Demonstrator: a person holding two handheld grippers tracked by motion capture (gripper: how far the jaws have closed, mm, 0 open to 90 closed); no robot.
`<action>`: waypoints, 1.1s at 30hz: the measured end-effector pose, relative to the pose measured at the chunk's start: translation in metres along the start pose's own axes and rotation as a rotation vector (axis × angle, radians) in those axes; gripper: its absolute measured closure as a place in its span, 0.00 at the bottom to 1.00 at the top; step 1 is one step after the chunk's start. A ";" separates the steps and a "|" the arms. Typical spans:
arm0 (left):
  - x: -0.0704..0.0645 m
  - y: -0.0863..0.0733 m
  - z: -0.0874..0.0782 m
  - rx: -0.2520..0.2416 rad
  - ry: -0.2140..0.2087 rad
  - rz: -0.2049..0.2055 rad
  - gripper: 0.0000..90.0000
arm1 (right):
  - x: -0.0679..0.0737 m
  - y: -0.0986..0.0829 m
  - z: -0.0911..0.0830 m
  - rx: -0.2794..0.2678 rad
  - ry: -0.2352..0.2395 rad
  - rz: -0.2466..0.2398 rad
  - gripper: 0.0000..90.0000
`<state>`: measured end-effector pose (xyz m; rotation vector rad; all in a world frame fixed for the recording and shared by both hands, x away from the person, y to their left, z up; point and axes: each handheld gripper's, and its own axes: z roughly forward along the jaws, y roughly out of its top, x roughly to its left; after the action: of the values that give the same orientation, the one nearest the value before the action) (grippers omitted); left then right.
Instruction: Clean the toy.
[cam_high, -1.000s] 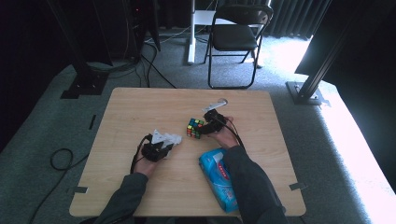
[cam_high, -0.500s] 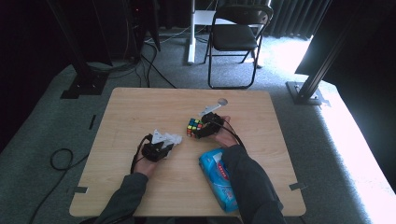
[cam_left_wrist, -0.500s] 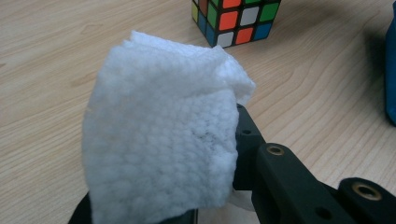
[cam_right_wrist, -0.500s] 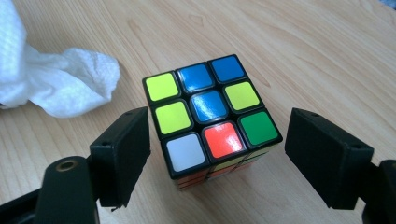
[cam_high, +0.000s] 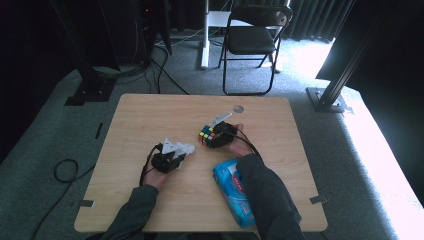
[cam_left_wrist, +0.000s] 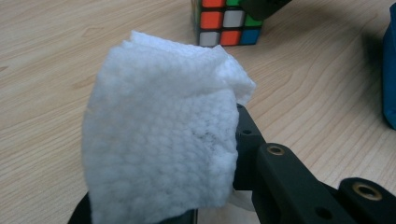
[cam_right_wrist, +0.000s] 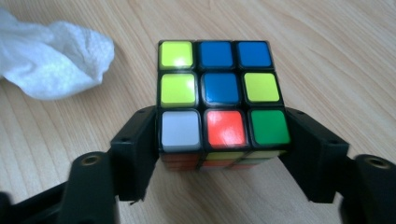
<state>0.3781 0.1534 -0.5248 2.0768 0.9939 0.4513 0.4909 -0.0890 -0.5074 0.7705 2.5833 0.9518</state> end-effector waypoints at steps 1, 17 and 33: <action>0.000 0.000 0.000 -0.002 0.000 0.000 0.92 | 0.000 0.000 0.000 0.000 0.001 0.008 0.37; 0.004 0.010 -0.008 -0.036 0.000 -0.012 0.93 | 0.005 -0.008 -0.013 -0.045 -0.030 0.017 0.38; 0.004 0.041 -0.015 -0.082 -0.001 0.015 0.94 | 0.013 -0.002 -0.021 -0.073 -0.013 -0.019 0.38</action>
<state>0.3923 0.1481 -0.4832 2.0124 0.9446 0.4908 0.4705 -0.0938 -0.4945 0.7295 2.5245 1.0261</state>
